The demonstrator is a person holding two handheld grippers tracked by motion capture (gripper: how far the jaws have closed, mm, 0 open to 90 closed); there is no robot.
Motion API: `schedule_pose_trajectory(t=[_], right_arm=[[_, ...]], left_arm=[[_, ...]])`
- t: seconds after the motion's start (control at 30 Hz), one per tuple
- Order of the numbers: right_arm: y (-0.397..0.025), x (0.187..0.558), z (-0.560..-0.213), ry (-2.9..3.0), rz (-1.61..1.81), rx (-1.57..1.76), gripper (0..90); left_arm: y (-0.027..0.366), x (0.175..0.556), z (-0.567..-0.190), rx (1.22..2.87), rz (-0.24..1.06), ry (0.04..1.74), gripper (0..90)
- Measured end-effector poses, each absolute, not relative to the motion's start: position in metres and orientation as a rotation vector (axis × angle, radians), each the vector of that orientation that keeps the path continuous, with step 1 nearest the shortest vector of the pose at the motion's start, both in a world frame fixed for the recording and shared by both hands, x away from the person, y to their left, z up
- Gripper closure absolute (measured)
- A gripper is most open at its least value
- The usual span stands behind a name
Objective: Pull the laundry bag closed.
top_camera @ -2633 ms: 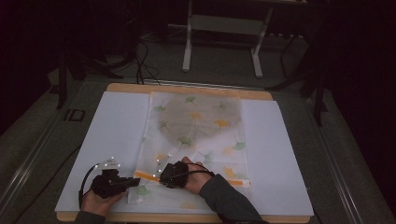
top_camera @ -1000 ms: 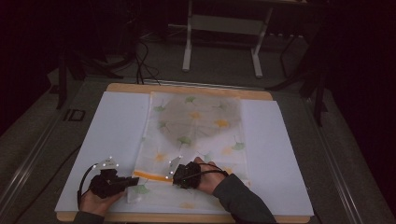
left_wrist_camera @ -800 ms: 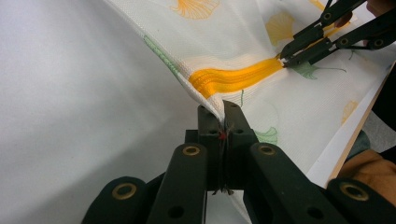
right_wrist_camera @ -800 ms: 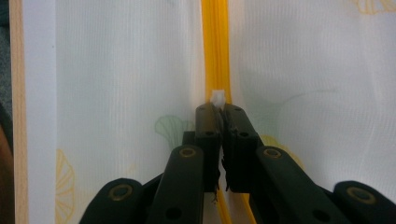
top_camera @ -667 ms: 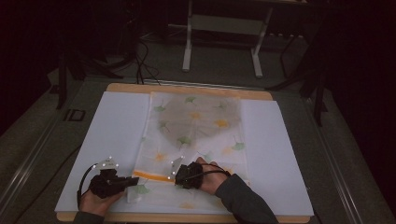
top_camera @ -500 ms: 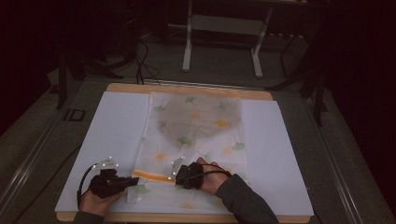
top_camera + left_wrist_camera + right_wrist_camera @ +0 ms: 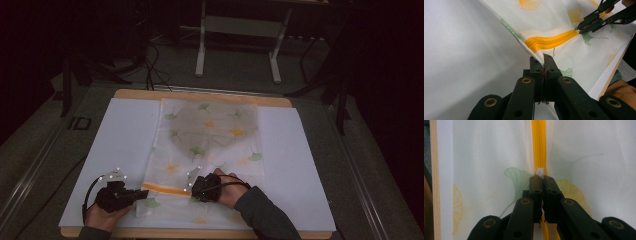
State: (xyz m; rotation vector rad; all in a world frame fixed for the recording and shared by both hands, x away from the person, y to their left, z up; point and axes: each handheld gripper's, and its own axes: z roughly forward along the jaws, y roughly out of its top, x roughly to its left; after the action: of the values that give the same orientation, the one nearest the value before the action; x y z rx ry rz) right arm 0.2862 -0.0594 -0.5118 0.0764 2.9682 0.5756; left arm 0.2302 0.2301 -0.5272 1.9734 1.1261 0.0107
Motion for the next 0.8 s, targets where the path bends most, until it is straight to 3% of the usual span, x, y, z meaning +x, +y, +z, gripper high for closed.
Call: schedule_pose_trajectory(t=[0.8], right_arm=[[-0.076,0.289,-0.511,2.985,0.573,0.089,87.3]], left_arm=[[0.231,0.23,-0.528,1.974,0.006,1.127,88.2]])
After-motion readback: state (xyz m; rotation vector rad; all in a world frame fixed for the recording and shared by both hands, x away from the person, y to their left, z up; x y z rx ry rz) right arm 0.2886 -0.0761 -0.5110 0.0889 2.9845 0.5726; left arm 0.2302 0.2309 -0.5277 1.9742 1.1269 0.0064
